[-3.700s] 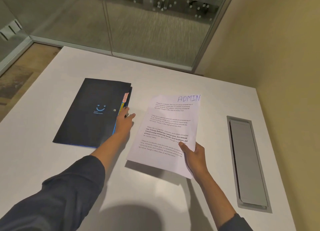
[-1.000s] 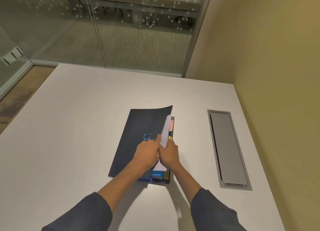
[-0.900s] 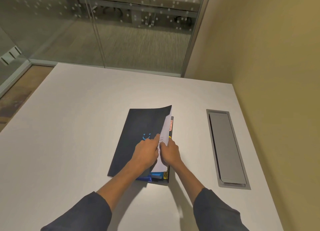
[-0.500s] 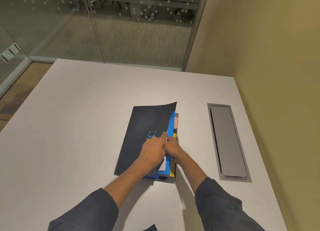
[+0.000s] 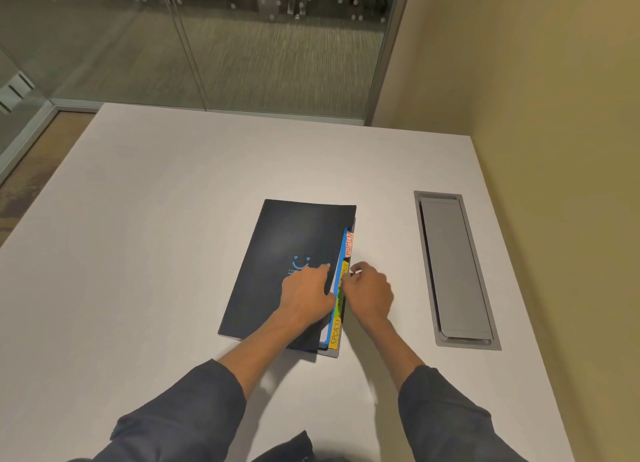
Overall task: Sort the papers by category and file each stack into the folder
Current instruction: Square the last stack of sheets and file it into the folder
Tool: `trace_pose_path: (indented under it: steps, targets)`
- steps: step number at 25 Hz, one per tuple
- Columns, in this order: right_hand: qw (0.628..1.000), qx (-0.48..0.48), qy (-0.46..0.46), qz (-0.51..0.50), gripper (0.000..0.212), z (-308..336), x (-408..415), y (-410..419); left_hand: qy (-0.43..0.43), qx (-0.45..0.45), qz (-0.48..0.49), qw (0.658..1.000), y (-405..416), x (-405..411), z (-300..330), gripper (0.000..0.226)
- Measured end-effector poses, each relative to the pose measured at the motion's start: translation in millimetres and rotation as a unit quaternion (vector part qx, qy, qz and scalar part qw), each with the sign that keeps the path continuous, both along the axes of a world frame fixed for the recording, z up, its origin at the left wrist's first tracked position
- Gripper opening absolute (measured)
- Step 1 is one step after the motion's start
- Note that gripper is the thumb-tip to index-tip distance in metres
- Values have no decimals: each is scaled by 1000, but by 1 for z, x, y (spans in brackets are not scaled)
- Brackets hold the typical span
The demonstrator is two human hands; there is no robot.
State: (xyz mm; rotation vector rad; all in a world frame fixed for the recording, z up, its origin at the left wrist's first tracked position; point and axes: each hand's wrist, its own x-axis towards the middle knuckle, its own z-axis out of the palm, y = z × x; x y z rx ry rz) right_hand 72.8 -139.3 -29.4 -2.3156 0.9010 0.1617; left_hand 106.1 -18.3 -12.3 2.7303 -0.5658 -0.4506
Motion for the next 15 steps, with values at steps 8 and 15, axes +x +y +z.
trace_pose_path:
  steps: [8, 15]
  targets:
    - [996, 25, -29, -77, 50, -21, -8, -25, -6, 29, -49, 998, -7, -10, -33, 32]
    - [987, 84, -114, -76, 13, -27, -6, -31, 44, 83, -78, 993, 39, 23, -55, 86]
